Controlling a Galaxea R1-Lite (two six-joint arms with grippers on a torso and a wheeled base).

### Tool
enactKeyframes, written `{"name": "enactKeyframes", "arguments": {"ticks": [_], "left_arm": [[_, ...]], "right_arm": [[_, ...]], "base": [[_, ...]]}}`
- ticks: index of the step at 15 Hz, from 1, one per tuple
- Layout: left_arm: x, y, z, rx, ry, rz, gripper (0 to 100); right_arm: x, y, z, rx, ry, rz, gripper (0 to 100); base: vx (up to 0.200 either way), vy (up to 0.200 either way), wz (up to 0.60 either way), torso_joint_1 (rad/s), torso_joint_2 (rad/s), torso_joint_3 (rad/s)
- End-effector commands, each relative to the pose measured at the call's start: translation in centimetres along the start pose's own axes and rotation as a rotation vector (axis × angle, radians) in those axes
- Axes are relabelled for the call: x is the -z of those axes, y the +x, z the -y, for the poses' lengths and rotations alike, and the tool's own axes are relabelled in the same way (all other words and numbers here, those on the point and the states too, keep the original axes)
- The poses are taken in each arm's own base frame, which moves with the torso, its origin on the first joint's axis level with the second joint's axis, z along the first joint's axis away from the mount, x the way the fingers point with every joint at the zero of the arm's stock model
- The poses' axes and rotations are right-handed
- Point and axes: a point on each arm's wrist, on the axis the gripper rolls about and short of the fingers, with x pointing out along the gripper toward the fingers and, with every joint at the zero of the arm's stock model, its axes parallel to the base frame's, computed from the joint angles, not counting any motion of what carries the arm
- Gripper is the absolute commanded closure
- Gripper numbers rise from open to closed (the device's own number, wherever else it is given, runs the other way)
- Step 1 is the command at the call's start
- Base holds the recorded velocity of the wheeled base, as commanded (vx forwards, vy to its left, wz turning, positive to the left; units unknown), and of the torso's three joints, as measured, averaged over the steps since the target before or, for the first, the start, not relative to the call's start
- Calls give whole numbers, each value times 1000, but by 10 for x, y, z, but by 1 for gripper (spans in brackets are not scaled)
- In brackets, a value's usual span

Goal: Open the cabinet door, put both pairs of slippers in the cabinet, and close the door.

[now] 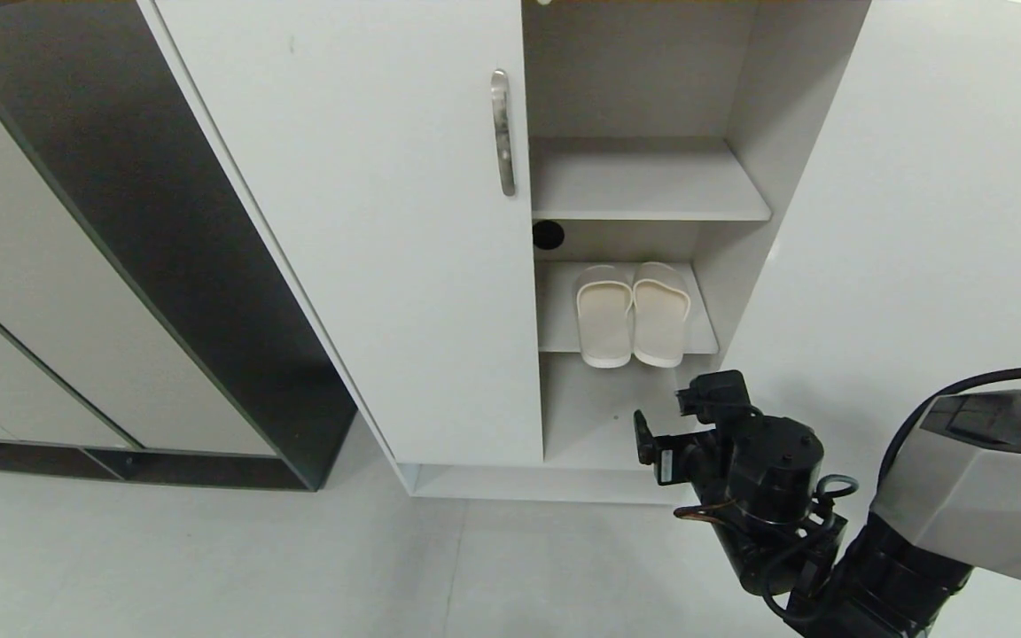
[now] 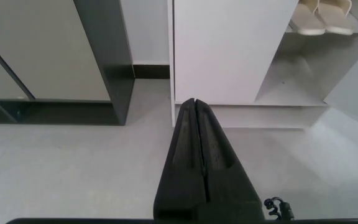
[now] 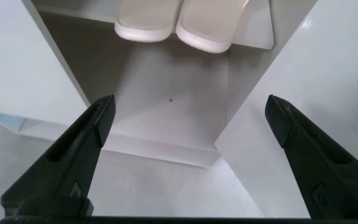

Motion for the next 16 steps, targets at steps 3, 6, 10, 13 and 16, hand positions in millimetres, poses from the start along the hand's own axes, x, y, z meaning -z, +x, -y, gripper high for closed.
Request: {"name": "enactKeyframes", "arguments": {"ticks": [3, 6, 10, 13, 16], "left_arm": [[0, 0, 0, -1, -1, -1, 100], [0, 0, 0, 0, -1, -1, 100], [0, 0, 0, 0, -1, -1, 100], [0, 0, 0, 0, -1, -1, 100], [0, 0, 0, 0, -2, -1, 100]], "right_arm": [[2, 0, -1, -2, -3, -4, 0], [2, 0, -1, -3, -5, -6, 0], [2, 0, 0, -1, -4, -6, 0], [3, 0, -1, -3, -7, -9, 0], [3, 0, -1, -3, -7, -9, 0]], "base": [[0, 0, 0, 0, 0, 0], [0, 0, 0, 0, 0, 0], [0, 0, 0, 1, -1, 29], [0, 0, 0, 4, 6, 183], [0, 0, 0, 5, 2, 204]]}}
